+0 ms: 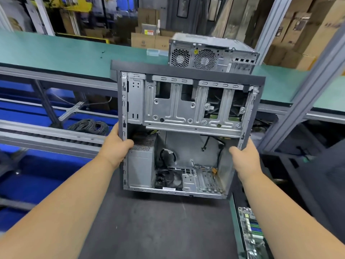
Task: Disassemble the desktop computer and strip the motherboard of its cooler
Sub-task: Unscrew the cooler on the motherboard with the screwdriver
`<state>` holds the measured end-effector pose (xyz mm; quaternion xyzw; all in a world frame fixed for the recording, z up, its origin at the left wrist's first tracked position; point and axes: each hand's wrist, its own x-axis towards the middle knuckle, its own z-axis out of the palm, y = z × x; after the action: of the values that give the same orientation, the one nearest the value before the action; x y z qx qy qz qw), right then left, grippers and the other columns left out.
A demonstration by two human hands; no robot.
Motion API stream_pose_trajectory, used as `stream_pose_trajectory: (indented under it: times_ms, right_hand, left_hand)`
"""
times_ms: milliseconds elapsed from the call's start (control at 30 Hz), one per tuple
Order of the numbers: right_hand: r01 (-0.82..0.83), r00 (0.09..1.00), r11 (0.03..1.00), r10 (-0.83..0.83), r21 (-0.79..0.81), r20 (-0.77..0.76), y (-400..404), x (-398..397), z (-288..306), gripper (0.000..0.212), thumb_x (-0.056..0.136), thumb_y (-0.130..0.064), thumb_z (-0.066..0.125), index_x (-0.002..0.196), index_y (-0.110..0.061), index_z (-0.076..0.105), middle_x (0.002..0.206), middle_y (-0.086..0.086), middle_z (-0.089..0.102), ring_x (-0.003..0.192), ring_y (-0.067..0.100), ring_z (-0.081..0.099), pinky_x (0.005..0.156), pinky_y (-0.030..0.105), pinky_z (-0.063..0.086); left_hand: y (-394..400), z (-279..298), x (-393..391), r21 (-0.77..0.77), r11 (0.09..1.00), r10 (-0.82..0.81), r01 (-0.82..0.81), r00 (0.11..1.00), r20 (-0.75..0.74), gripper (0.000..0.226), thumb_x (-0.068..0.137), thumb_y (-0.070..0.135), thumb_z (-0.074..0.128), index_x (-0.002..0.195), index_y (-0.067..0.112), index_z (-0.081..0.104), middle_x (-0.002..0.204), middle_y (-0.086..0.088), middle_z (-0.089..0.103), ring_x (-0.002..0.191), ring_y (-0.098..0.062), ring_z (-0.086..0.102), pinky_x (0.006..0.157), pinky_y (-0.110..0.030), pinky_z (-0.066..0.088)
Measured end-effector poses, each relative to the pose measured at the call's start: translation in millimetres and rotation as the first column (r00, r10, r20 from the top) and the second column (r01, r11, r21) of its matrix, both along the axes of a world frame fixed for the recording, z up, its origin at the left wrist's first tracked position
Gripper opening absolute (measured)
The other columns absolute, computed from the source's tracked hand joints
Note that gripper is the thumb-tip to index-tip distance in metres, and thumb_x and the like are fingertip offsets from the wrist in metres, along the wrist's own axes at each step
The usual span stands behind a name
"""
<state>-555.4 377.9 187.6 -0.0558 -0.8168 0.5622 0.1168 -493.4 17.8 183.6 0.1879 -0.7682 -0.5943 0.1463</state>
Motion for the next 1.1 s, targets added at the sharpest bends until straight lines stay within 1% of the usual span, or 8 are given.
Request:
stream_pose_trajectory:
  times_ms: [167, 367, 600, 667, 767, 867, 1000, 1100]
  right_hand:
    - [-0.044, 0.997, 0.999, 0.045, -0.01, 0.07, 6.0, 19.4, -5.4, 0.058, 0.083, -0.012, 0.052, 0.096, -0.068, 0.048, 0.06, -0.02, 0.058, 0.046, -0.002, 0.046, 0.045, 0.017, 0.039]
    - [-0.025, 0.992, 0.998, 0.031, -0.055, 0.119, 9.9, 40.1, -21.3, 0.035, 0.083, -0.01, 0.055, 0.095, -0.042, 0.056, 0.081, -0.01, 0.062, 0.068, 0.011, 0.056, 0.058, 0.024, 0.042]
    - [-0.073, 0.976, 0.994, 0.087, -0.079, 0.199, 10.7, 51.2, -22.6, 0.032, 0.089, -0.013, 0.057, 0.115, -0.033, 0.053, 0.099, -0.013, 0.062, 0.089, 0.009, 0.056, 0.076, 0.029, 0.041]
    - [-0.085, 0.941, 0.99, 0.117, -0.11, 0.319, 12.8, 52.7, -28.0, 0.029, 0.09, -0.019, 0.059, 0.118, -0.025, 0.056, 0.108, -0.003, 0.063, 0.099, 0.019, 0.058, 0.088, 0.036, 0.045]
    - [-0.104, 0.855, 0.991, 0.134, -0.088, 0.501, 16.1, 61.0, -46.7, 0.036, 0.092, -0.019, 0.061, 0.126, -0.014, 0.05, 0.119, 0.003, 0.056, 0.108, 0.025, 0.052, 0.101, 0.043, 0.041]
    - [-0.096, 0.823, 0.995, 0.1, -0.036, 0.558, 16.5, 65.6, -66.0, 0.036, 0.092, -0.013, 0.059, 0.127, -0.012, 0.048, 0.105, 0.007, 0.055, 0.092, 0.026, 0.052, 0.088, 0.04, 0.046]
    - [-0.051, 0.841, 0.998, 0.032, 0.021, 0.541, 16.0, 60.0, -74.2, 0.018, 0.087, -0.006, 0.056, 0.105, -0.009, 0.055, 0.063, -0.002, 0.042, 0.053, 0.016, 0.035, 0.052, 0.026, 0.032]
    - [-0.023, 0.848, 0.999, 0.004, 0.03, 0.53, 15.3, 51.9, -75.6, 0.017, 0.085, -0.005, 0.058, 0.101, -0.01, 0.055, 0.064, -0.002, 0.045, 0.056, 0.015, 0.04, 0.056, 0.026, 0.038]
  left_hand:
    - [8.4, -10.2, 15.9, -0.037, 0.998, 0.054, -0.052, 0.996, 0.065, 0.038, 0.076, 0.002, 0.053, 0.101, 0.03, 0.055, 0.068, -0.006, 0.053, 0.058, -0.02, 0.048, 0.053, -0.027, 0.042]
    - [15.0, -24.5, 38.8, -0.025, 0.986, 0.167, -0.166, 0.976, 0.139, 0.025, 0.075, 0.007, 0.06, 0.086, 0.028, 0.051, 0.074, -0.003, 0.06, 0.064, -0.02, 0.055, 0.052, -0.026, 0.042]
    - [16.1, -30.9, 46.9, 0.108, 0.98, 0.146, -0.166, 0.974, 0.176, 0.04, 0.071, 0.01, 0.06, 0.107, 0.025, 0.059, 0.096, -0.014, 0.069, 0.081, -0.027, 0.062, 0.078, -0.042, 0.053]
    - [23.3, -26.7, 50.1, 0.217, 0.955, 0.153, -0.201, 0.963, 0.221, 0.036, 0.07, 0.015, 0.064, 0.106, 0.021, 0.06, 0.097, -0.015, 0.069, 0.088, -0.032, 0.065, 0.083, -0.046, 0.055]
    - [39.7, -29.0, 62.6, 0.49, 0.816, 0.097, -0.308, 0.908, 0.408, 0.041, 0.073, 0.034, 0.073, 0.107, 0.014, 0.064, 0.095, -0.011, 0.07, 0.091, -0.032, 0.067, 0.085, -0.048, 0.054]
    - [46.9, -38.2, 65.9, 0.641, 0.697, 0.011, -0.322, 0.898, 0.439, 0.052, 0.07, 0.042, 0.079, 0.112, 0.014, 0.064, 0.103, -0.008, 0.07, 0.099, -0.03, 0.066, 0.094, -0.053, 0.049]
    - [43.5, -45.1, 58.9, 0.64, 0.689, 0.078, -0.34, 0.913, 0.4, 0.057, 0.076, 0.033, 0.079, 0.123, 0.01, 0.057, 0.106, -0.004, 0.062, 0.097, -0.027, 0.058, 0.091, -0.04, 0.045]
    - [39.7, -46.1, 51.6, 0.607, 0.715, 0.087, -0.348, 0.905, 0.417, 0.051, 0.076, 0.032, 0.08, 0.115, 0.009, 0.056, 0.1, -0.006, 0.065, 0.097, -0.026, 0.063, 0.089, -0.049, 0.048]
